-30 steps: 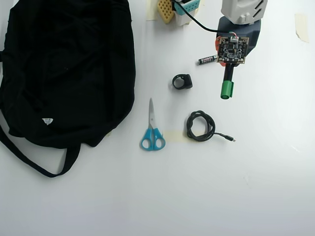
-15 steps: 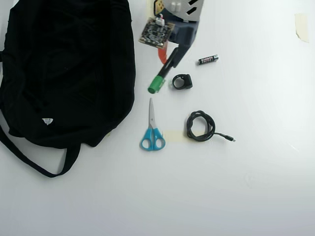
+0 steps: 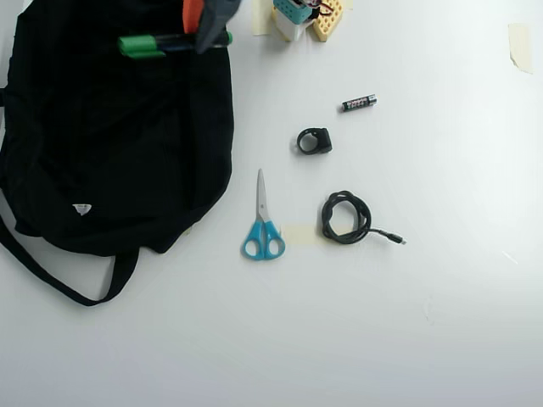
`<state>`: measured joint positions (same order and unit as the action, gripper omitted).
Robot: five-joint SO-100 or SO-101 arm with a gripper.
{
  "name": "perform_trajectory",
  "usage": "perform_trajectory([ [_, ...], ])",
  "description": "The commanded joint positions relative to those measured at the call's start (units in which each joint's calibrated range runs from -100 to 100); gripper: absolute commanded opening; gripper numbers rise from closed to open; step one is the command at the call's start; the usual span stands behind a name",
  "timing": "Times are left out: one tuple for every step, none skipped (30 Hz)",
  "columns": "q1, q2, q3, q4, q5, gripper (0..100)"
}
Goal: Put the green marker into the black bag
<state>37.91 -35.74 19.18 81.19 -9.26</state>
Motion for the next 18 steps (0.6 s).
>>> perform_trajectory([
  [10.1, -0.86, -0.49, -4.1, -2.18, 2],
  [11.97, -0.86, 0.94, -6.34, -2.18, 2],
  [12.72, -0.77, 3.1, -8.84, -2.18, 2],
  [12.8, -0.77, 6.06, -11.86, -2.18, 2],
  [12.8, -0.77, 10.83, -16.85, -2.18, 2],
  [12.8, -0.77, 14.6, -20.47, -2.18, 2],
  [12.72, -0.77, 17.74, -23.4, -1.81, 2],
  [12.72, -0.69, 19.54, -25.38, -1.65, 2],
  [12.72, 0.72, 20.62, -27.45, -1.6, 2],
  [12.12, 3.87, 19.9, -28.14, -1.55, 2],
  [11.82, 5.95, 19.45, -29.34, -1.28, 2],
  [11.23, 9.02, 19.09, -31.32, -0.71, 2],
  [11.23, 12.01, 17.48, -31.5, -0.6, 2],
  [11.23, 14.99, 15.32, -31.58, -0.55, 2],
  [11.23, 17.07, 13.52, -31.58, -0.5, 2],
  [11.23, 20.64, 11.01, -31.58, 0.29, 2],
  [11.45, 23.96, 8.31, -31.58, 0.39, 2],
  [11.82, 25.53, 6.96, -31.58, 0.29, 2],
])
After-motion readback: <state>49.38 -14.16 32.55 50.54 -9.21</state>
